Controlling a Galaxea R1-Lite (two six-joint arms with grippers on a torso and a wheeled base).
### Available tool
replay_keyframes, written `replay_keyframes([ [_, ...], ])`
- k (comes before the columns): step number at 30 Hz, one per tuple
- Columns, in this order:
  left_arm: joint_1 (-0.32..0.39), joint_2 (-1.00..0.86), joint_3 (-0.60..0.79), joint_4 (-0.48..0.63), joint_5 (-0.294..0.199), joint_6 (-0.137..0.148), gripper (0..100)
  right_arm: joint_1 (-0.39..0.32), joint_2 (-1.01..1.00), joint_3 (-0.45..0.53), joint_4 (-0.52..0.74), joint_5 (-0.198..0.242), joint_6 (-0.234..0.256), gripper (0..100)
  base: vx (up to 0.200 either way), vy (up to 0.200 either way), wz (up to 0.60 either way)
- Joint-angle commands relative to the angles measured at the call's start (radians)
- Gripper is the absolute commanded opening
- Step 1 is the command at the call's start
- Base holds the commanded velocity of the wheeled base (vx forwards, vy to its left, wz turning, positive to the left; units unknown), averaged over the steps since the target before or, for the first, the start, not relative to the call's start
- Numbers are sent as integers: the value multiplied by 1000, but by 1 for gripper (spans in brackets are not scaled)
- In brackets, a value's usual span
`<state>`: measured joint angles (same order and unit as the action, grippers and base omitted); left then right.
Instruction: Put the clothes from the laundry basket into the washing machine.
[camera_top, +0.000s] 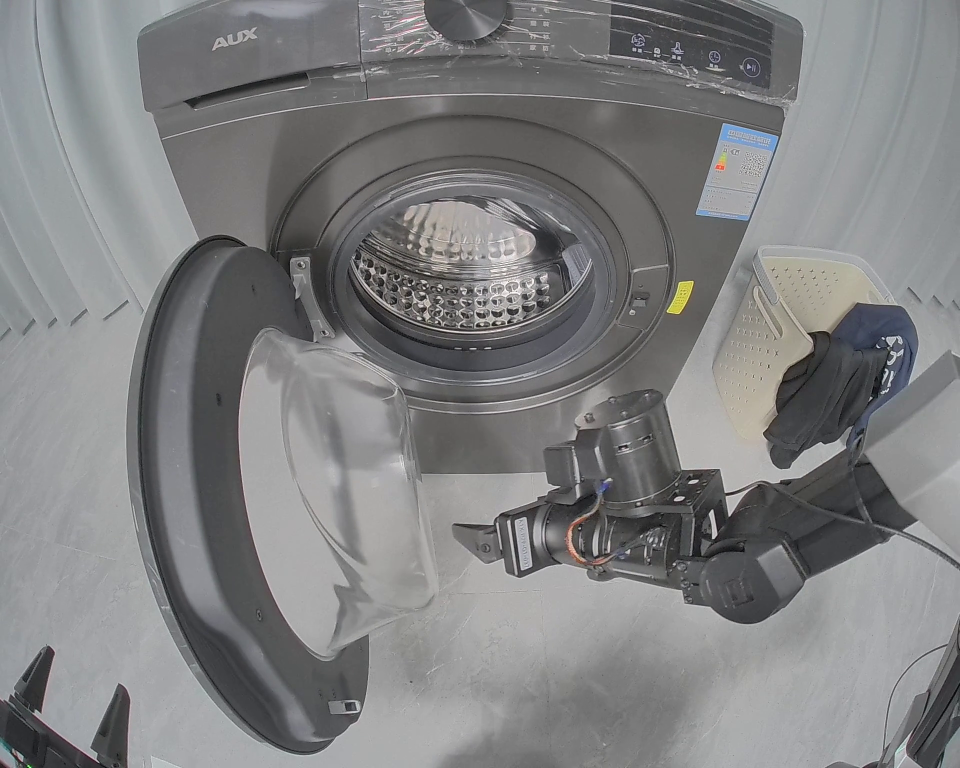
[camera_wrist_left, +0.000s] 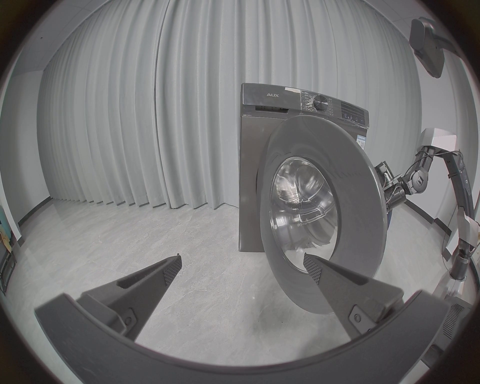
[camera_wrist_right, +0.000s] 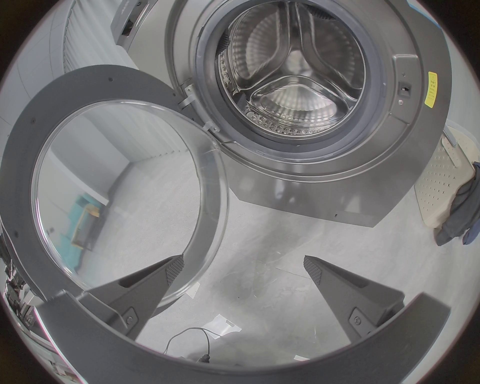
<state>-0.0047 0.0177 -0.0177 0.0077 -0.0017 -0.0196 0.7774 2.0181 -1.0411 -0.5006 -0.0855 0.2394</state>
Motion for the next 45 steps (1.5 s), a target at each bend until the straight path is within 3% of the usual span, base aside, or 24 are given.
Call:
replay_keyframes([
  [1,0,-12,13,0,0,-2,100,43,37,-42,-1,-2,9,100,0,0,0],
  [7,0,-12,13,0,0,-3,100,88,34,-56,-9,7,64,100,0,0,0],
  [20,0,-12,13,0,0,-2,100,62,142,-149,-22,0,54,100,0,0,0],
  [23,0,-12,13,0,0,-3,100,80,212,-208,-24,-3,57,100,0,0,0],
  [45,0,-12,13,0,0,-2,100,112,269,-306,-32,-8,67,100,-9,0,0],
])
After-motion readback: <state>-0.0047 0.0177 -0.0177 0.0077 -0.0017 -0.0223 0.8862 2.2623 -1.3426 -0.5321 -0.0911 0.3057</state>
